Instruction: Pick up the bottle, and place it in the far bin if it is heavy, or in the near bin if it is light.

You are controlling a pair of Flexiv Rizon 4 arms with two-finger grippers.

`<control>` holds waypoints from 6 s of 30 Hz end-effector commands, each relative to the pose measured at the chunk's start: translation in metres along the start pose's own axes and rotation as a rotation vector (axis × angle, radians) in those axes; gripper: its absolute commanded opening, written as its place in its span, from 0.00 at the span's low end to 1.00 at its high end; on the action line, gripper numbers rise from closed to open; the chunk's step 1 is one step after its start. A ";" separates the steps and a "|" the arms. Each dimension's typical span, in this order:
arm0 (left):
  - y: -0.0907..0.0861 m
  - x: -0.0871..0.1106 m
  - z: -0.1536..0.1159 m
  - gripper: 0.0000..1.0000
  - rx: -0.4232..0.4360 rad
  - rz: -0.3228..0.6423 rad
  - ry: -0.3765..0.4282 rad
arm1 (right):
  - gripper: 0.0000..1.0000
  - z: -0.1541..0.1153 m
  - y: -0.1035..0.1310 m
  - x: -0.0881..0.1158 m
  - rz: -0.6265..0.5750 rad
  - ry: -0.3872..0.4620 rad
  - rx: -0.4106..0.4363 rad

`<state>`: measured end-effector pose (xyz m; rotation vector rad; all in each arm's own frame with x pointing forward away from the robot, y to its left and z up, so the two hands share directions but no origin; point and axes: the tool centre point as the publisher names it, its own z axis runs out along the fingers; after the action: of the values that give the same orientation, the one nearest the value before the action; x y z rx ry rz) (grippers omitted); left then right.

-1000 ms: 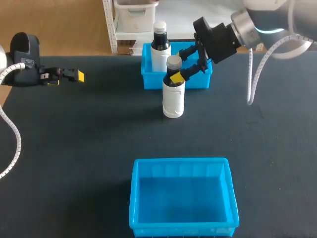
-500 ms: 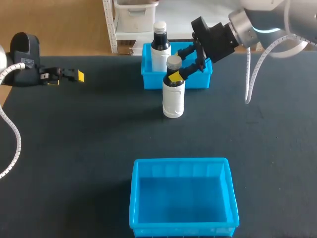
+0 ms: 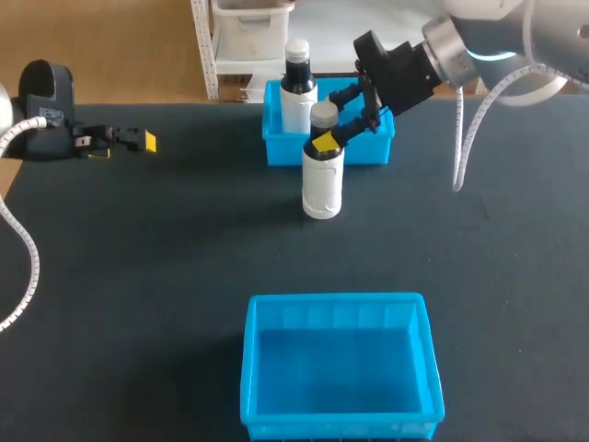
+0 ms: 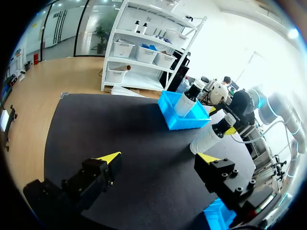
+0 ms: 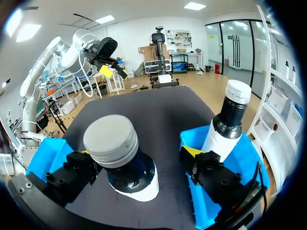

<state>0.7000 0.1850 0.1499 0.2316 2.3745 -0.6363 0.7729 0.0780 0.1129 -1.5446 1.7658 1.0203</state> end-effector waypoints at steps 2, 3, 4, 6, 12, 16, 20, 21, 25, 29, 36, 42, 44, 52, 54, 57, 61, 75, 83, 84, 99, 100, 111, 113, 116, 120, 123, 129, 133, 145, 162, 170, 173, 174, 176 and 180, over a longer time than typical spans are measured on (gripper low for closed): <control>0.000 0.000 0.000 1.00 0.000 0.000 0.000 | 1.00 0.000 -0.002 0.000 0.000 -0.001 -0.002; 0.000 0.000 0.000 1.00 0.000 0.000 0.000 | 1.00 0.000 -0.002 0.000 -0.001 -0.002 -0.003; 0.000 0.000 0.000 1.00 0.000 0.000 0.000 | 1.00 0.000 -0.002 0.000 -0.002 -0.003 -0.003; 0.000 0.000 0.000 1.00 0.000 0.000 0.000 | 1.00 0.000 -0.002 0.000 -0.003 -0.004 -0.003; 0.000 0.000 0.000 1.00 0.000 0.000 0.000 | 0.91 0.001 -0.001 0.002 -0.004 -0.017 -0.018; 0.000 0.000 0.000 1.00 0.000 0.000 0.000 | 0.69 0.002 0.001 0.002 -0.004 -0.018 -0.021; 0.000 0.000 0.000 1.00 0.000 0.000 0.000 | 0.48 0.003 0.002 0.002 -0.005 -0.018 -0.024; 0.000 0.000 0.000 1.00 0.000 0.000 0.000 | 0.46 0.003 0.002 0.002 -0.005 -0.018 -0.025; 0.000 0.000 0.000 1.00 0.000 0.000 0.000 | 0.44 0.005 0.003 0.001 -0.009 -0.018 -0.026; 0.000 0.000 0.000 1.00 0.000 0.000 0.000 | 0.43 0.005 0.004 0.000 -0.012 -0.018 -0.028; 0.000 0.000 0.000 1.00 0.000 0.000 0.000 | 0.42 0.004 0.007 0.000 -0.009 -0.019 -0.029; 0.000 0.000 0.000 1.00 0.000 0.000 0.000 | 0.33 0.006 0.012 0.002 -0.003 -0.021 -0.033; 0.000 0.000 0.000 1.00 0.000 0.000 0.000 | 0.28 0.006 0.014 0.002 -0.002 -0.022 -0.034; 0.000 0.000 0.000 1.00 0.000 0.000 0.000 | 0.00 0.007 0.021 0.004 0.004 -0.027 -0.037; 0.000 0.000 0.000 1.00 0.000 0.000 0.000 | 0.00 0.006 0.023 0.004 0.003 -0.029 -0.036; 0.000 0.000 0.000 1.00 0.000 0.000 0.000 | 0.00 0.005 0.024 0.004 0.003 -0.031 -0.032; 0.000 0.000 0.000 1.00 0.000 0.000 0.000 | 0.00 0.001 0.025 0.001 -0.001 -0.032 -0.025; 0.000 0.000 0.000 1.00 0.000 0.000 0.000 | 0.00 -0.020 0.036 -0.016 -0.037 -0.036 0.013; 0.000 0.000 0.000 1.00 0.000 0.000 0.000 | 0.00 -0.039 0.046 -0.026 -0.058 -0.039 0.050; 0.000 0.000 0.000 1.00 0.000 0.000 0.000 | 0.00 -0.042 0.047 -0.027 -0.061 -0.038 0.055; 0.000 0.000 0.000 1.00 0.000 0.000 0.000 | 0.00 -0.098 0.073 -0.033 -0.085 -0.030 0.146; 0.000 0.000 0.000 1.00 0.000 0.000 0.000 | 0.00 -0.102 0.074 -0.032 -0.084 -0.030 0.152; 0.000 0.000 0.000 1.00 0.000 0.000 0.000 | 0.00 -0.153 0.080 -0.011 -0.056 -0.022 0.223; 0.000 0.000 0.000 1.00 0.000 0.000 0.000 | 0.00 -0.162 0.080 -0.007 -0.052 -0.022 0.234; 0.000 0.000 0.000 1.00 0.000 0.000 0.000 | 0.00 -0.175 0.077 -0.001 -0.044 -0.019 0.247; 0.000 0.000 0.000 1.00 0.000 0.000 0.000 | 0.00 -0.193 0.068 0.005 -0.036 -0.022 0.261; 0.000 0.000 0.000 1.00 0.000 0.000 0.000 | 0.00 -0.206 0.056 0.008 -0.033 -0.028 0.272; 0.000 0.000 0.000 1.00 0.000 0.000 0.000 | 0.00 -0.227 0.024 0.002 -0.058 -0.031 0.293; 0.000 0.000 0.000 1.00 0.000 0.000 0.000 | 0.00 -0.236 0.000 -0.008 -0.086 -0.028 0.295; 0.000 0.000 0.000 1.00 0.000 0.000 0.000 | 0.00 -0.223 -0.059 -0.040 -0.160 -0.046 0.224; 0.000 0.000 0.000 1.00 0.000 0.000 0.000 | 0.00 -0.154 -0.107 -0.073 -0.228 -0.053 0.090; 0.000 0.000 0.000 1.00 0.000 0.000 0.000 | 0.00 -0.124 -0.118 -0.070 -0.224 -0.054 0.031; 0.000 0.000 0.000 1.00 0.000 0.000 0.000 | 0.00 -0.117 -0.122 -0.067 -0.222 -0.052 0.017; 0.000 0.000 0.000 1.00 0.000 0.000 0.000 | 0.00 -0.115 -0.123 -0.066 -0.220 -0.053 0.011; 0.000 0.000 0.000 1.00 0.000 0.000 0.000 | 0.00 -0.111 -0.124 -0.064 -0.219 -0.053 0.004; 0.000 0.000 0.000 1.00 0.000 0.000 0.000 | 0.00 -0.104 -0.126 -0.058 -0.207 -0.056 -0.010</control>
<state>0.7000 0.1850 0.1499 0.2316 2.3744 -0.6363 0.9010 0.0160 0.1959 -1.5413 1.5616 0.8121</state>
